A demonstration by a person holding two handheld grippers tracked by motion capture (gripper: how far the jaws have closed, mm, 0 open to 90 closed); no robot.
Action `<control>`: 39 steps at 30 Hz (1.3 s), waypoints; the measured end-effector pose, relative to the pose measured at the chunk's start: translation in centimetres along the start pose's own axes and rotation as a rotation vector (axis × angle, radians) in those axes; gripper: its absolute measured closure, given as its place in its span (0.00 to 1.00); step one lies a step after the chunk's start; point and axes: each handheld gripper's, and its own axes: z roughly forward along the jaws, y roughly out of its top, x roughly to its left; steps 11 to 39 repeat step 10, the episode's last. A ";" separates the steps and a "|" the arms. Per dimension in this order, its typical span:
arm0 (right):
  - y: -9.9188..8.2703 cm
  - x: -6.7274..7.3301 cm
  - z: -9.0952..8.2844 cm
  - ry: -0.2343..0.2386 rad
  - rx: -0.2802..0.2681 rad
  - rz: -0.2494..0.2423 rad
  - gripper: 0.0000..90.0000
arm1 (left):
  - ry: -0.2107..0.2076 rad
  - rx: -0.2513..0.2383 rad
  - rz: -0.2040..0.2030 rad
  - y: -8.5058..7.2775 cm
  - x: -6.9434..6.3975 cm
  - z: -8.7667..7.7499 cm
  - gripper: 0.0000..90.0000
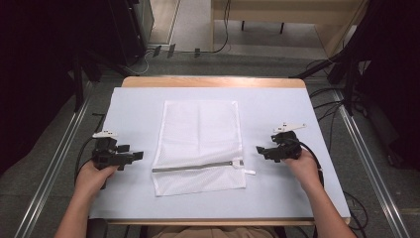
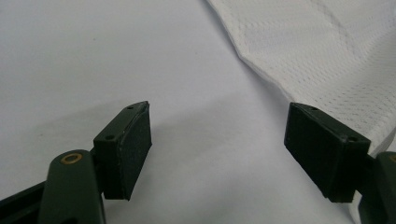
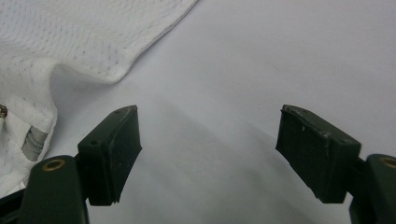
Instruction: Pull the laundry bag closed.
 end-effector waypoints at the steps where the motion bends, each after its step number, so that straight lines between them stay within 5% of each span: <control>1: 0.0 0.0 0.0 0.002 -0.001 0.001 0.25 | 0.002 -0.001 0.000 0.0 0.0 0.0 0.26; 6: 0.0 -0.1 0.0 0.007 -0.001 0.001 0.25 | 0.005 0.000 0.001 -0.1 0.2 0.2 0.22; 10: -0.2 -0.4 0.1 -0.003 0.021 0.011 0.25 | 0.137 -0.028 0.060 -0.3 0.4 0.3 0.16; 39: -0.2 -0.4 0.1 -0.003 0.021 0.011 0.25 | 0.137 -0.028 0.060 -0.3 0.4 0.3 0.16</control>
